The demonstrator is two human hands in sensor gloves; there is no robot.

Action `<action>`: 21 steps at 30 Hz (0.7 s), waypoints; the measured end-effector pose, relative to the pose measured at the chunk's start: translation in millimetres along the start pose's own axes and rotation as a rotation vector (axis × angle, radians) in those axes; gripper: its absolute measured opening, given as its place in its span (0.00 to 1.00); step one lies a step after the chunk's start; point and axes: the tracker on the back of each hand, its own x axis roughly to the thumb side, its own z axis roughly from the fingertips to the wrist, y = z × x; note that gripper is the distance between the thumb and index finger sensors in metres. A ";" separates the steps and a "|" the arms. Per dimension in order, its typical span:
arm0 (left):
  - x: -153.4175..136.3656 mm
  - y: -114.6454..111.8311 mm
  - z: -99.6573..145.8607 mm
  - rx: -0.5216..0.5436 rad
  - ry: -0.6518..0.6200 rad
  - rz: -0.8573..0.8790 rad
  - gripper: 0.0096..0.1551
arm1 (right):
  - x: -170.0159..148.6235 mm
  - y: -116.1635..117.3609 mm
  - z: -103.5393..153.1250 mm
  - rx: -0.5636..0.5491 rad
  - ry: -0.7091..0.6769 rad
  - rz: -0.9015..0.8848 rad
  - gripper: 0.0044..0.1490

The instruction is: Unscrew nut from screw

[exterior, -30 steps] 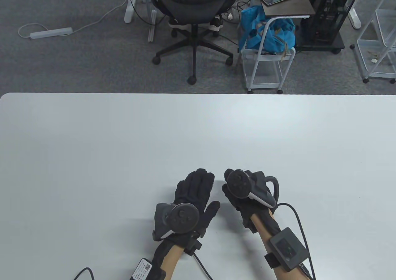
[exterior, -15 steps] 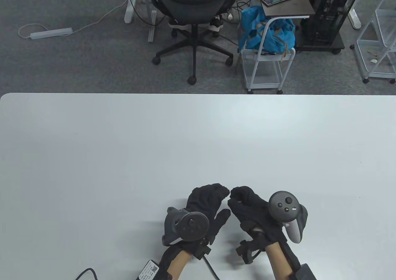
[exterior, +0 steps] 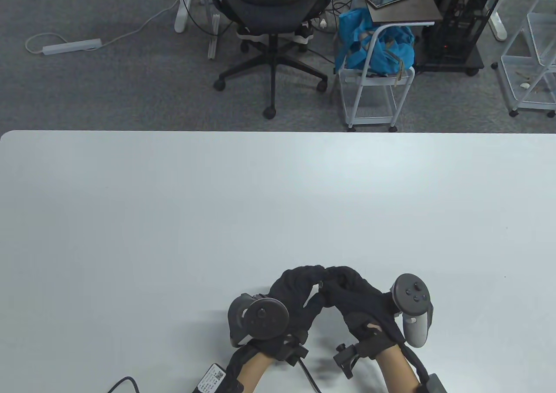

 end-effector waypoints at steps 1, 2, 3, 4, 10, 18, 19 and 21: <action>-0.3 0.7 -0.2 0.015 0.002 0.023 0.30 | -0.3 0.5 0.1 0.000 -0.001 -0.014 0.33; -1.4 1.9 -0.1 0.018 0.009 0.044 0.30 | -0.4 1.2 0.4 0.001 -0.001 -0.036 0.33; -2.8 2.9 -0.3 0.013 0.016 0.071 0.30 | 0.0 1.5 0.4 0.002 -0.005 -0.042 0.33; -3.8 3.5 -0.1 0.012 0.025 0.088 0.29 | 0.9 1.9 0.5 0.001 -0.012 -0.035 0.33; -14.7 6.5 -0.6 0.008 0.096 0.233 0.28 | 6.0 4.7 2.5 -0.037 -0.077 0.012 0.32; -28.0 -2.3 2.6 -0.020 0.279 0.525 0.28 | 16.9 6.1 4.6 -0.059 -0.243 0.166 0.31; -29.3 -3.2 3.0 -0.020 0.296 0.554 0.28 | 18.3 6.8 5.5 -0.064 -0.266 0.184 0.31; -31.6 -4.7 3.9 -0.023 0.327 0.601 0.28 | 21.5 8.1 7.0 -0.077 -0.310 0.239 0.31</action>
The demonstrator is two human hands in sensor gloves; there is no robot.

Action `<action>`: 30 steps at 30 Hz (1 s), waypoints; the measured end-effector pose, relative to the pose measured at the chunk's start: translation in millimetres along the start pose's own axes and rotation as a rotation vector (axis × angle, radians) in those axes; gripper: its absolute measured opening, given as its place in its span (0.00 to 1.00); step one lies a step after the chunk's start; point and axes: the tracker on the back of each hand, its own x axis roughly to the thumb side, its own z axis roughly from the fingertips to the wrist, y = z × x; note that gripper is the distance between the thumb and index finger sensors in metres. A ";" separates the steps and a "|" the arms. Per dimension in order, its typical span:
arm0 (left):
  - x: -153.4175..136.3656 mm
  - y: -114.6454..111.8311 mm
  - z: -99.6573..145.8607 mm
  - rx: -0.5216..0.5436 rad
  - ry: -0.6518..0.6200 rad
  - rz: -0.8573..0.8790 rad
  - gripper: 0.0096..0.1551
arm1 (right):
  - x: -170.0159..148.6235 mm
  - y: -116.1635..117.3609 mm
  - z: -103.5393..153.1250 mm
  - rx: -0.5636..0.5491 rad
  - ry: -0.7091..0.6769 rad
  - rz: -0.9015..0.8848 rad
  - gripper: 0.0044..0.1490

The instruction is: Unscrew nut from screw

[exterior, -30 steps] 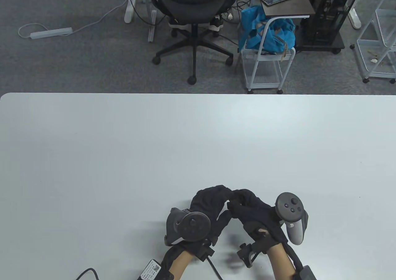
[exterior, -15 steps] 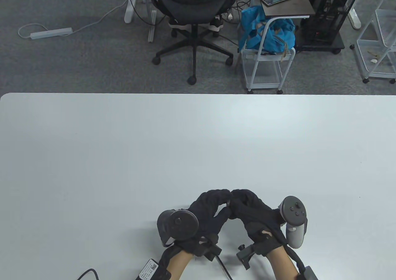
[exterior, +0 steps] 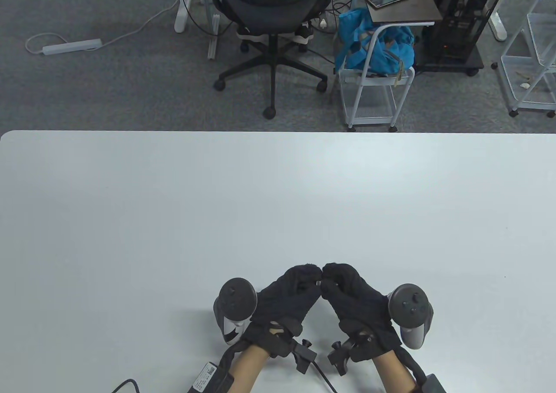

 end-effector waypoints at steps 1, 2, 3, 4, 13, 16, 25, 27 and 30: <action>-2.1 0.1 -0.2 -0.002 0.015 0.024 0.28 | 1.6 0.2 0.2 0.002 -0.021 0.028 0.31; -3.4 0.4 -0.3 -0.002 0.026 0.037 0.27 | 2.7 0.5 0.1 0.008 -0.035 0.038 0.30; -5.5 0.8 -0.8 -0.006 0.043 0.057 0.27 | 3.9 1.3 0.1 0.026 -0.048 0.050 0.30; -6.6 0.8 -1.1 -0.013 0.056 0.071 0.27 | 4.5 1.8 0.4 0.032 -0.051 0.059 0.30; -12.7 3.9 -2.3 -0.032 0.127 0.152 0.28 | -2.5 7.3 -0.4 0.049 -0.028 -0.008 0.39; -11.1 3.7 -2.1 -0.020 0.102 0.163 0.28 | -6.9 5.7 1.8 -0.009 0.051 0.013 0.42; -10.6 2.0 -2.2 -0.040 0.082 0.141 0.27 | -5.3 3.7 -0.2 -0.002 0.022 0.000 0.34; -12.1 2.5 -2.5 -0.041 0.094 0.142 0.28 | -3.8 3.9 -0.3 0.014 0.008 0.006 0.33; -13.6 2.9 -2.7 -0.050 0.106 0.140 0.28 | -1.3 4.3 -0.4 0.026 -0.019 0.028 0.32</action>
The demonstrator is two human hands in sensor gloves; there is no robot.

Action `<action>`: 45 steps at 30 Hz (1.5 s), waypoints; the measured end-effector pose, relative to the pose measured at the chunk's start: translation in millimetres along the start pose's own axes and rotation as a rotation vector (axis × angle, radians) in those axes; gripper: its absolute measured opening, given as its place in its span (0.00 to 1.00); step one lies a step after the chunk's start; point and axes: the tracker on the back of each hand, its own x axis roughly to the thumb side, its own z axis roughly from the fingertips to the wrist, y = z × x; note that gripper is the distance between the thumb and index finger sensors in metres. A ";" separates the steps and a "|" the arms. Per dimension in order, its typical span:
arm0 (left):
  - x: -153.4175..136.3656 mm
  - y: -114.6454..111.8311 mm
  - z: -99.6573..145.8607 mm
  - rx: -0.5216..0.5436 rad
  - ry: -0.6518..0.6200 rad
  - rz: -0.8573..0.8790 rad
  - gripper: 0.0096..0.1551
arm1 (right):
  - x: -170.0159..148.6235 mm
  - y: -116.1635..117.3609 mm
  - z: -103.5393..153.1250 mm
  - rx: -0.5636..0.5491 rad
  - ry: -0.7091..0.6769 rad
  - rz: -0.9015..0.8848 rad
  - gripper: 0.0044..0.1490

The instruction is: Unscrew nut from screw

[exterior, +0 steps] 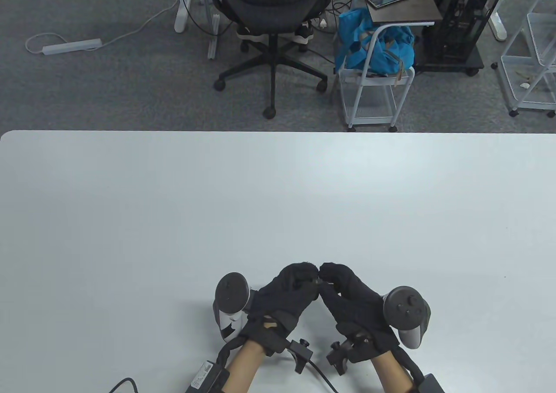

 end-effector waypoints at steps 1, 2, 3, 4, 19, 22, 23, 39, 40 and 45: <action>-0.3 0.4 0.0 0.007 0.005 0.008 0.28 | 0.9 0.5 0.1 0.012 -0.007 0.006 0.32; -0.6 0.7 -0.1 0.011 0.009 0.012 0.28 | 1.4 0.9 0.2 0.017 -0.008 0.006 0.32; -1.0 1.0 -0.2 0.010 0.011 0.019 0.28 | 1.8 1.2 0.3 0.018 -0.009 0.002 0.31; -1.3 1.2 -0.1 0.009 0.013 0.023 0.28 | 1.4 1.1 0.0 0.016 -0.005 -0.016 0.30; 5.5 -1.6 -0.6 -0.009 -0.059 -0.043 0.27 | -11.0 -1.6 1.7 -0.071 0.099 -0.095 0.32; 6.4 -2.1 -0.5 -0.008 -0.062 -0.054 0.28 | -8.4 -2.9 1.9 -0.081 0.060 -0.070 0.31; 6.1 -2.1 -0.7 -0.008 -0.062 -0.056 0.28 | -7.8 -2.9 1.9 -0.081 0.054 -0.076 0.30; 5.6 -1.3 -0.4 0.001 -0.059 -0.032 0.27 | -16.9 -3.4 1.6 -0.043 0.120 -0.060 0.40; 6.2 -2.0 -0.6 -0.005 -0.067 -0.036 0.27 | -18.4 -2.9 0.8 -0.037 0.120 -0.070 0.37; 6.9 -2.5 0.1 -0.001 -0.067 -0.066 0.27 | -14.3 -4.0 -0.3 -0.060 0.071 -0.048 0.31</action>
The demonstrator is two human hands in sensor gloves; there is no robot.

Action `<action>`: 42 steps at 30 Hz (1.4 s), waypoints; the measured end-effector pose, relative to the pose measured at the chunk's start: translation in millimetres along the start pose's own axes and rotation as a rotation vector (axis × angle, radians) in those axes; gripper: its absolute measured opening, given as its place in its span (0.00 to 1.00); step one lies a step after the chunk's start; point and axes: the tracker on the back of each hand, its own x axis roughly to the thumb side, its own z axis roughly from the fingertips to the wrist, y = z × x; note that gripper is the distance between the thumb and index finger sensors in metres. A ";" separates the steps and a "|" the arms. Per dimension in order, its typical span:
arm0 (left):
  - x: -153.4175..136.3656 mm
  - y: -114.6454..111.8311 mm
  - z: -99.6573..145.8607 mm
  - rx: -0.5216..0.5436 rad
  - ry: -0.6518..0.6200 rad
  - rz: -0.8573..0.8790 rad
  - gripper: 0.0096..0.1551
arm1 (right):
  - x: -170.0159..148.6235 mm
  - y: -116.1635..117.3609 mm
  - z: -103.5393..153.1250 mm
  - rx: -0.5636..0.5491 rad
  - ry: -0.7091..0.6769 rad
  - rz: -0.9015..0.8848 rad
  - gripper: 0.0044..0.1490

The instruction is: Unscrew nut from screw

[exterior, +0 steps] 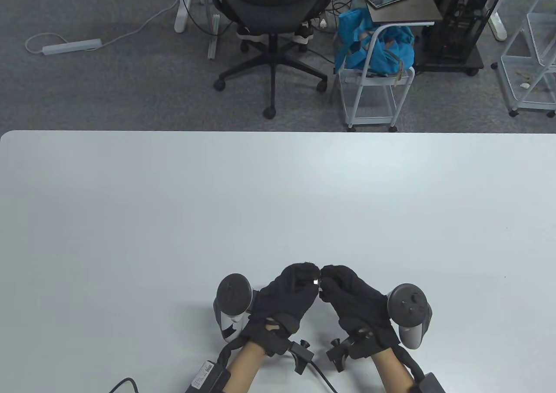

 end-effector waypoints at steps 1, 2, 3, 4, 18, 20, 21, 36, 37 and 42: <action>-0.1 -0.1 0.0 0.001 -0.001 -0.001 0.26 | 0.5 -0.2 0.4 -0.004 -0.005 0.003 0.31; -0.1 -0.1 -0.1 0.002 -0.001 -0.001 0.26 | 0.9 -0.2 0.7 -0.006 -0.014 0.001 0.31; -0.2 -0.1 -0.1 0.004 0.001 -0.002 0.27 | 1.4 0.4 0.8 -0.008 -0.026 -0.006 0.30; -0.4 0.3 0.2 0.011 0.005 -0.002 0.27 | 2.1 1.1 0.9 0.005 -0.030 -0.009 0.30; -2.0 2.2 0.3 0.022 0.006 0.042 0.26 | -7.0 1.3 1.3 0.018 0.049 -0.015 0.37; -1.5 1.9 0.5 0.024 -0.001 0.023 0.26 | -7.4 1.3 0.2 0.031 0.035 0.015 0.34; -1.5 1.9 0.4 0.027 -0.003 0.015 0.26 | -6.4 1.7 0.3 0.031 0.030 0.004 0.33; -3.6 3.2 0.7 0.027 0.018 0.046 0.26 | 0.4 2.9 -0.1 0.070 -0.056 -0.038 0.29; -3.7 3.4 0.8 0.032 0.020 0.054 0.26 | 0.1 3.2 -0.1 0.076 -0.052 -0.051 0.29; -3.7 3.8 0.8 0.040 0.022 0.061 0.26 | -5.5 2.6 2.2 0.012 0.003 -0.057 0.38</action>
